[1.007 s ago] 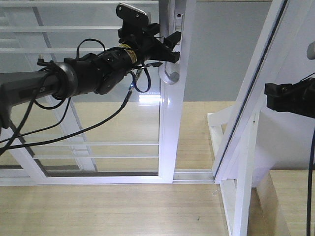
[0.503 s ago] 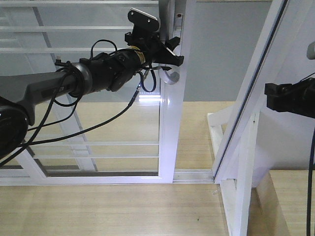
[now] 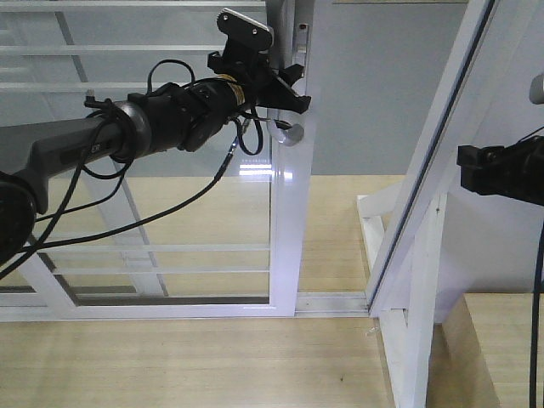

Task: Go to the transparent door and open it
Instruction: 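Bring the left gripper to the silver handle and grasp it, then slide the door farther open with the left gripper along its track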

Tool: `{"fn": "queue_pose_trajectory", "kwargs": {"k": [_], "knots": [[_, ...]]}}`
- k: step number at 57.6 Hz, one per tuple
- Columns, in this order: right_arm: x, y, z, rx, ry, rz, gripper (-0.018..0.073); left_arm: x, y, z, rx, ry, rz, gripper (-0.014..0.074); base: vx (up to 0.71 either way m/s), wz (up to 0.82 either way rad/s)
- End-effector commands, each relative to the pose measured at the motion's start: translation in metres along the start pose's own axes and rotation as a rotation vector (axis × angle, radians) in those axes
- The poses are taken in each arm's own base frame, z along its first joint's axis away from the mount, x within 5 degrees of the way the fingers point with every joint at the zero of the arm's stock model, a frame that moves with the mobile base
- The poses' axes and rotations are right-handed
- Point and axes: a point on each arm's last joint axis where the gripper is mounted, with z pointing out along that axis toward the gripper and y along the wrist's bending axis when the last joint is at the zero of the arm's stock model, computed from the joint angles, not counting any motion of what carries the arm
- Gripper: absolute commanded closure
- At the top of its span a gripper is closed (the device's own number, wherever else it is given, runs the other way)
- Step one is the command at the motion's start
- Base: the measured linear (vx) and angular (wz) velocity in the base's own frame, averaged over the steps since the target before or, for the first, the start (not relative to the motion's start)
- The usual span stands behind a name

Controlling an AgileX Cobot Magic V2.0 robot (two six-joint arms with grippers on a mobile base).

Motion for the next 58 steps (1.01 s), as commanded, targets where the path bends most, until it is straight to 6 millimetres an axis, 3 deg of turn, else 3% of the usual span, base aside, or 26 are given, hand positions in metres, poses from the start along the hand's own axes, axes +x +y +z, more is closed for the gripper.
{"fn": "queue_pose_trajectory", "kwargs": {"k": [1, 34, 58], "knots": [[-0.017, -0.001, -0.008, -0.003, -0.112, -0.005, -0.0025, -0.07, 0.049, -0.032, -0.1, -0.222, -0.036, 0.0599, 0.0, -0.01], [-0.017, -0.001, -0.008, -0.003, -0.115, -0.006, -0.0025, -0.079, 0.124, -0.066, -0.282, -0.151, -0.057, 0.0599, 0.0, 0.0], [-0.017, -0.001, -0.008, 0.002, -0.116, -0.026, -0.0025, -0.079, 0.165, -0.092, -0.397, -0.061, -0.076, 0.0599, -0.01, 0.01]]}}
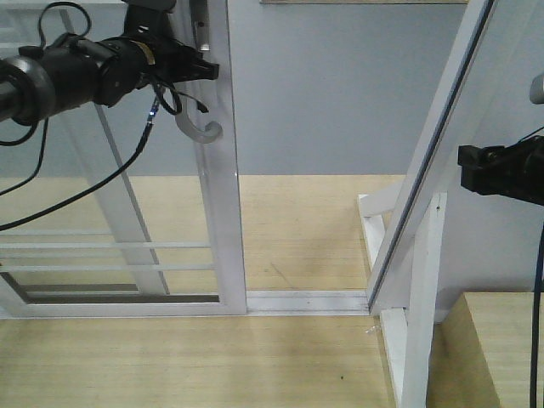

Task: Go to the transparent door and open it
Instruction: 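Slide the door farther open with the left gripper along its track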

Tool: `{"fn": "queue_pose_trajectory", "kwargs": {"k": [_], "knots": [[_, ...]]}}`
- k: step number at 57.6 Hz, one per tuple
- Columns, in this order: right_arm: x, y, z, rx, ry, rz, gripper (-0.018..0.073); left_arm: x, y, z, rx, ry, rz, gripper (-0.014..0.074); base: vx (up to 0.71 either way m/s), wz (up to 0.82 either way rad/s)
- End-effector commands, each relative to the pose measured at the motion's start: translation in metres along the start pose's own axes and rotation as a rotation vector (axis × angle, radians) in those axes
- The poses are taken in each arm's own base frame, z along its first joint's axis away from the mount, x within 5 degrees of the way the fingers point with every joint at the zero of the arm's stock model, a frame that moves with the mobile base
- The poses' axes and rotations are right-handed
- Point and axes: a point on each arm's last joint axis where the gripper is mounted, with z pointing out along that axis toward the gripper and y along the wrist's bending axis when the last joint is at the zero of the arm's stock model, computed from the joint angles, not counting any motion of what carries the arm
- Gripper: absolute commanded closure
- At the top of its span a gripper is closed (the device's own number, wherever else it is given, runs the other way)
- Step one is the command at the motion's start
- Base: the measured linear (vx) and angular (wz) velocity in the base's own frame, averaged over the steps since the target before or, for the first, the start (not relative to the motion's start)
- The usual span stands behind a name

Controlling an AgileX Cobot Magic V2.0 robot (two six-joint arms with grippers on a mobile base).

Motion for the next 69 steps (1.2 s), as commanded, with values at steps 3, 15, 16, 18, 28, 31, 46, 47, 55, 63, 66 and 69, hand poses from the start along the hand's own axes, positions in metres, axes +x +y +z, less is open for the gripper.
{"fn": "queue_pose_trajectory", "kwargs": {"k": [3, 15, 16, 18, 28, 31, 46, 47, 55, 63, 66, 69], "knots": [[-0.017, -0.001, -0.008, 0.003, -0.116, -0.025, -0.0025, -0.066, 0.056, -0.037, -0.076, -0.346, 0.003, 0.0599, 0.0, 0.0], [-0.017, -0.001, -0.008, 0.003, -0.117, -0.026, -0.0025, -0.065, 0.071, -0.047, -0.129, -0.262, -0.003, 0.0599, 0.0, 0.01], [-0.017, -0.001, -0.008, 0.003, -0.117, -0.026, -0.0025, -0.065, 0.073, -0.048, -0.137, -0.247, -0.006, 0.0599, 0.0, 0.02], [-0.017, -0.001, -0.008, 0.003, -0.117, -0.026, -0.0025, -0.062, 0.076, -0.049, -0.148, -0.215, -0.013, 0.0598, -0.01, 0.03], [-0.017, -0.001, -0.008, 0.003, -0.117, -0.028, -0.0025, -0.055, 0.083, -0.058, -0.169, -0.166, -0.038, 0.0596, -0.01, 0.02], [-0.017, -0.001, -0.008, 0.003, -0.117, -0.029, -0.0025, -0.053, 0.084, -0.063, -0.173, -0.162, -0.039, 0.0594, 0.0, 0.0], [-0.017, -0.001, -0.008, 0.007, -0.117, -0.042, -0.0025, -0.053, 0.087, -0.095, -0.208, -0.077, -0.054, 0.0458, 0.0, 0.0], [-0.017, -0.001, -0.008, 0.007, -0.117, -0.043, -0.0025, -0.053, 0.087, -0.096, -0.211, -0.069, -0.057, 0.0442, 0.0, 0.0], [-0.017, -0.002, -0.008, 0.012, -0.12, -0.061, -0.0025, -0.058, 0.087, -0.112, -0.229, -0.03, -0.065, 0.0242, 0.0, 0.0], [-0.018, -0.002, -0.008, 0.014, -0.129, -0.07, -0.0025, -0.06, 0.087, -0.123, -0.242, -0.005, -0.069, 0.0069, 0.0, 0.0], [-0.018, -0.002, -0.008, 0.016, -0.129, -0.077, -0.0025, -0.061, 0.087, -0.127, -0.248, 0.011, -0.07, 0.0037, 0.0, 0.0], [-0.018, -0.002, -0.008, 0.016, -0.129, -0.077, -0.0025, -0.061, 0.088, -0.134, -0.257, 0.035, -0.073, 0.002, 0.0, 0.0]]}}
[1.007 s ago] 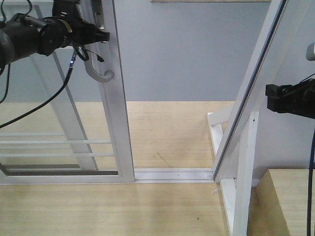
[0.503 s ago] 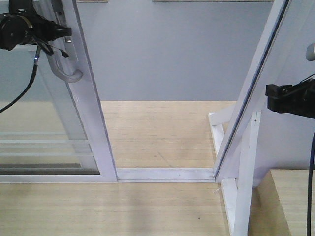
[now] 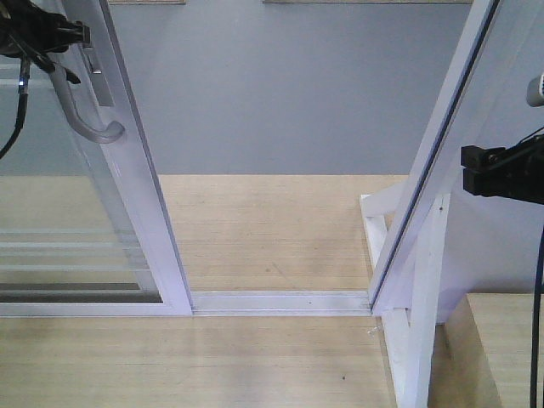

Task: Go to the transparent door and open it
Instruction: 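Slide the door farther open with the left gripper along its track, then release the handle and pull the left gripper back from the door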

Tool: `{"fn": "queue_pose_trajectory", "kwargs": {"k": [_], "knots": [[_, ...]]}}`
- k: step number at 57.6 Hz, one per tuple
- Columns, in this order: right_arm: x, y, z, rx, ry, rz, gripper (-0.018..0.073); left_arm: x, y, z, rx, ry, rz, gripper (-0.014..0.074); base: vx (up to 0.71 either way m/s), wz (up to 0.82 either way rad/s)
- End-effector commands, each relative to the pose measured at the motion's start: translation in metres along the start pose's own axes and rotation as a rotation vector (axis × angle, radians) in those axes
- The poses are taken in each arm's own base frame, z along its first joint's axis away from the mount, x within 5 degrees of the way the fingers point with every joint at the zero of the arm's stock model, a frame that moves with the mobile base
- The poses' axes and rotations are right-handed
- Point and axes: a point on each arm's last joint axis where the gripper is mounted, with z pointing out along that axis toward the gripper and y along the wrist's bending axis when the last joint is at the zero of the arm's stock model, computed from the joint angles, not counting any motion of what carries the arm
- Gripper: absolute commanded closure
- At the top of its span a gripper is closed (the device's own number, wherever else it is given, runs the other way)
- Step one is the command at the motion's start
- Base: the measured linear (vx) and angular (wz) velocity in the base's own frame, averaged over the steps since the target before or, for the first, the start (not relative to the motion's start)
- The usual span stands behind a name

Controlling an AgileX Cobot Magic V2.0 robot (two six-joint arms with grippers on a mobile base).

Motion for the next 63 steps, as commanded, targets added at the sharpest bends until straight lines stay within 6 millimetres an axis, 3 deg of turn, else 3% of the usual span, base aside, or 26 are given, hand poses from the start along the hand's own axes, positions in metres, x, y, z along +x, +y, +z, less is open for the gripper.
{"fn": "queue_pose_trajectory", "kwargs": {"k": [1, 21, 31, 41, 63], "knots": [[-0.018, -0.001, -0.008, 0.002, -0.124, -0.021, -0.0025, -0.026, 0.002, -0.037, 0.004, -0.107, -0.009, 0.0018, 0.0, 0.0], [-0.018, -0.001, -0.008, 0.001, -0.129, -0.021, -0.0025, -0.035, 0.013, -0.099, -0.03, -0.092, -0.032, 0.0071, 0.0, 0.0], [-0.018, -0.001, -0.008, 0.001, -0.128, -0.021, -0.0025, -0.027, 0.018, -0.125, -0.049, -0.01, -0.056, 0.0077, 0.0, 0.0], [-0.018, -0.001, -0.008, 0.001, -0.125, -0.021, -0.0025, -0.003, 0.019, -0.14, -0.037, 0.005, -0.047, 0.0077, 0.0, 0.0], [-0.017, -0.002, -0.008, 0.002, -0.119, -0.021, -0.0025, 0.079, 0.015, -0.193, 0.05, -0.271, -0.035, 0.0106, 0.0, 0.0]]}}
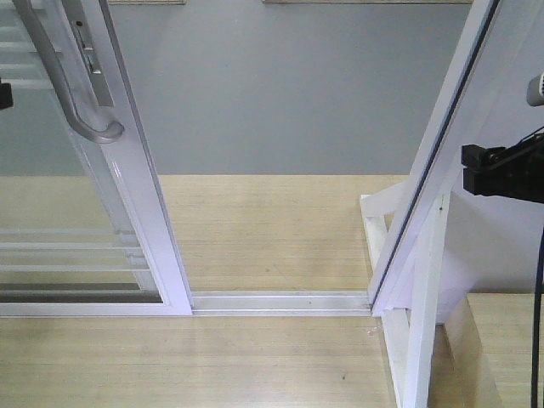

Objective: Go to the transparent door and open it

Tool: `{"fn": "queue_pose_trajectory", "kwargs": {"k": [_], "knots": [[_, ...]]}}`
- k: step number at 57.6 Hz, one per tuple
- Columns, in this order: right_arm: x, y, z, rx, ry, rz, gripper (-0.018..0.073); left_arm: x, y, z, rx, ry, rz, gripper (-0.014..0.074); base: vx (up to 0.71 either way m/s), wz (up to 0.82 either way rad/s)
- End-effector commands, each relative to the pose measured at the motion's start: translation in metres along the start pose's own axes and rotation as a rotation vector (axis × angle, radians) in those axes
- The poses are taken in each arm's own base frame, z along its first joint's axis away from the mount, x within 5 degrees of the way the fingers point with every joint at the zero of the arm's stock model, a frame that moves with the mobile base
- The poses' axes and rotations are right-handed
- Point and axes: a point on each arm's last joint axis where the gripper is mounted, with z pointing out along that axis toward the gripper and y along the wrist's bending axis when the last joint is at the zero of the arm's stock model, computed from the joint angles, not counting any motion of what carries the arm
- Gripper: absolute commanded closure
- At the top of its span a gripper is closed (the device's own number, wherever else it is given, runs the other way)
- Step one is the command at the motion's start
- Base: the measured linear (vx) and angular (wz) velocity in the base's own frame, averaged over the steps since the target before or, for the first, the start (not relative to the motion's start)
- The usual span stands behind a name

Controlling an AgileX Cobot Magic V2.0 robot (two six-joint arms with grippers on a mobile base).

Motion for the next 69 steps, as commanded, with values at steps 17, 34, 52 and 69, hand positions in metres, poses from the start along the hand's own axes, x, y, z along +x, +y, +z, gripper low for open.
{"fn": "queue_pose_trajectory", "kwargs": {"k": [17, 34, 52, 69], "knots": [[-0.017, -0.002, -0.008, 0.002, -0.113, -0.015, -0.0025, 0.039, 0.005, -0.074, 0.023, -0.234, -0.016, 0.0113, 0.0, 0.0], [-0.017, -0.002, -0.008, 0.002, -0.113, -0.015, -0.0025, 0.07, 0.012, -0.116, -0.001, -0.27, -0.039, 0.0189, 0.0, 0.0], [-0.017, -0.002, -0.008, 0.002, -0.113, -0.015, -0.0025, 0.091, 0.012, -0.139, 0.03, -0.189, -0.134, 0.0357, 0.0, 0.0], [-0.016, -0.002, -0.007, 0.003, -0.106, -0.015, -0.0025, 0.1, 0.012, -0.14, 0.032, -0.104, -0.15, 0.0464, 0.0, 0.0]]}}
